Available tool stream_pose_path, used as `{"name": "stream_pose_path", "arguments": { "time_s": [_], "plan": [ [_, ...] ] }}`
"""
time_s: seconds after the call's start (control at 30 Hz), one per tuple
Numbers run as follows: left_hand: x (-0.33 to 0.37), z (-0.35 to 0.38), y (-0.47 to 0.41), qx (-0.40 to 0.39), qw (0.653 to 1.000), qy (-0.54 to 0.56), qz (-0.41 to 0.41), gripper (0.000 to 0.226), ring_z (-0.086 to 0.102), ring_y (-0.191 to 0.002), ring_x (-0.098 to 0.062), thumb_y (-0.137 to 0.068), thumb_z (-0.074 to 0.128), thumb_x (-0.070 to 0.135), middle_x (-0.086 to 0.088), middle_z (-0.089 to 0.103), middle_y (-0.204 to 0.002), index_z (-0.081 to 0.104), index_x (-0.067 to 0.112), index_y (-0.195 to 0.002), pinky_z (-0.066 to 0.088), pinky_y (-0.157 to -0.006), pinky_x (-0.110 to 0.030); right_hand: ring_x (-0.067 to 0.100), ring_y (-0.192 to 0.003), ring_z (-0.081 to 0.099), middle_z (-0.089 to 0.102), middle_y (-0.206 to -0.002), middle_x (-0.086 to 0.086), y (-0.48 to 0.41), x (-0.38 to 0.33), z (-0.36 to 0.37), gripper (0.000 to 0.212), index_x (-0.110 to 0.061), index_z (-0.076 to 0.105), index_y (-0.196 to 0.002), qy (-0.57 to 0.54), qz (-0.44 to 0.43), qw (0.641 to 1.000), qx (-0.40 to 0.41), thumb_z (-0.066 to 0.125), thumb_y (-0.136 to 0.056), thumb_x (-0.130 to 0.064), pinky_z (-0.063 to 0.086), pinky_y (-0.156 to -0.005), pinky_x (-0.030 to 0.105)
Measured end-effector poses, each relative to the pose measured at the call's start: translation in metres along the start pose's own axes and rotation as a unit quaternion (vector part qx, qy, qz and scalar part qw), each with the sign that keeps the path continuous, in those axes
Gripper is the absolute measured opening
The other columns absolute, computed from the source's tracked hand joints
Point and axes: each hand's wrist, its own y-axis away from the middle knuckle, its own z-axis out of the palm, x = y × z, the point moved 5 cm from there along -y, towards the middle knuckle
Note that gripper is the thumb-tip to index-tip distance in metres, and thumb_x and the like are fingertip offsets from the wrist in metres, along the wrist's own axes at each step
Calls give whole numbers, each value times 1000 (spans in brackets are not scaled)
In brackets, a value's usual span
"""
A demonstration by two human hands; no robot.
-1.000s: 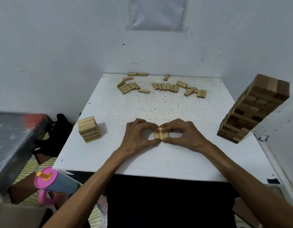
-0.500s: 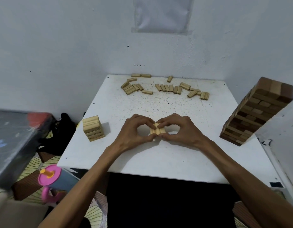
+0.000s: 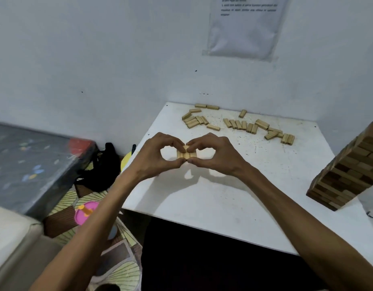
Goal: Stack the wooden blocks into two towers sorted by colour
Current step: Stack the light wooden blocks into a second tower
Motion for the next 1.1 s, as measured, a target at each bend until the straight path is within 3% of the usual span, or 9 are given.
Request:
{"name": "stream_pose_path", "arguments": {
  "time_s": [0.1, 0.2, 0.27, 0.37, 0.47, 0.7, 0.77, 0.97, 1.1],
  "plan": [
    [-12, -23, 10, 30, 999, -4, -26, 33, 59, -115, -6, -72, 87, 32, 22, 71, -106, 77, 31, -103, 42, -95, -17, 17, -115, 62, 74, -114, -12, -19, -6, 21, 29, -21, 77, -109, -5, -4, 1000, -22, 89, -82, -24, 57, -90, 37],
    [-24, -40, 21, 40, 998, -5, -49, 45, 58, -109, -3, -68, 79, 48, 18, 67, -105, 73, 35, -111, 42, -92, -19, 14, -111, 61, 73, -113, -12, -35, -11, 40, 33, -26, 76, -112, -11, 7, 999, -47, 88, -81, -27, 56, -92, 36],
    [-32, -48, 27, 40, 998, -9, -57, 47, 59, -111, -8, -69, 78, 49, 17, 68, -110, 69, 37, -113, 43, -94, -23, 12, -109, 61, 71, -110, -16, -43, -14, 52, 35, -28, 75, -113, -13, 12, 998, -58, 89, -81, -27, 55, -92, 34],
    [-43, -58, 35, 51, 996, -8, -74, 50, 59, -111, -7, -68, 77, 48, 20, 68, -110, 68, 35, -115, 39, -92, -14, 8, -108, 59, 65, -105, -31, -53, -18, 67, 37, -30, 74, -115, -2, 8, 997, -75, 88, -81, -26, 53, -91, 29],
    [-54, -66, 42, 54, 995, -20, -85, 50, 60, -111, -7, -70, 78, 49, 18, 69, -113, 67, 35, -117, 40, -90, -13, 4, -110, 57, 63, -105, -34, -62, -19, 81, 39, -31, 73, -119, 4, 3, 996, -93, 87, -82, -26, 51, -90, 22],
    [-70, -76, 52, 55, 993, -22, -102, 54, 59, -112, -6, -76, 86, 38, 20, 68, -114, 65, 28, -125, 42, -87, -14, 6, -115, 54, 67, -114, -22, -71, -17, 102, 42, -38, 70, -121, 6, 10, 993, -117, 86, -83, -35, 51, -92, 28],
    [-72, -76, 53, 54, 993, -24, -106, 56, 58, -112, -4, -75, 83, 43, 20, 67, -115, 65, 28, -126, 40, -86, -11, 6, -116, 53, 67, -115, -21, -72, -15, 105, 42, -41, 69, -121, 10, 12, 993, -120, 85, -83, -38, 49, -91, 28],
    [-73, -76, 55, 58, 992, -17, -115, 62, 58, -112, -6, -71, 76, 52, 38, 62, -113, 64, 28, -127, 49, -91, -26, 4, -117, 52, 66, -116, -20, -73, -13, 107, 43, -41, 68, -121, 17, 22, 992, -122, 86, -82, -36, 41, -92, 24],
    [-73, -75, 55, 58, 992, -15, -113, 65, 57, -112, -4, -71, 75, 52, 45, 56, -112, 63, 27, -129, 48, -93, -27, 4, -115, 52, 65, -114, -20, -72, -15, 106, 43, -38, 69, -121, 22, 17, 992, -121, 87, -82, -35, 40, -91, 21]
  ]
}}
